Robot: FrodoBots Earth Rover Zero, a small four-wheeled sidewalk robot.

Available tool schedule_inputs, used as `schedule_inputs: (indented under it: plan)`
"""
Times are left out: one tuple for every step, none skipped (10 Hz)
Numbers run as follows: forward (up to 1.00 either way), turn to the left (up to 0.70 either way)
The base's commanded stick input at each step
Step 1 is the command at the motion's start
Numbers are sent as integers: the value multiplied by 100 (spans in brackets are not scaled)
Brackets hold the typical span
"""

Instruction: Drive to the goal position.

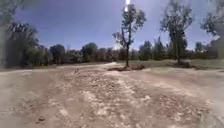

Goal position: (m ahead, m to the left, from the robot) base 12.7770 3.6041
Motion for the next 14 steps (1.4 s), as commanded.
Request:
schedule_inputs:
  plan:
    - [85, -34]
    - [85, -32]
    - [85, -11]
    - [85, 0]
    - [85, 0]
    - [85, 0]
    - [85, 0]
    - [85, 0]
    - [85, 0]
    - [85, 0]
    - [85, 0]
    - [85, 0]
    - [85, 0]
    - [85, 0]
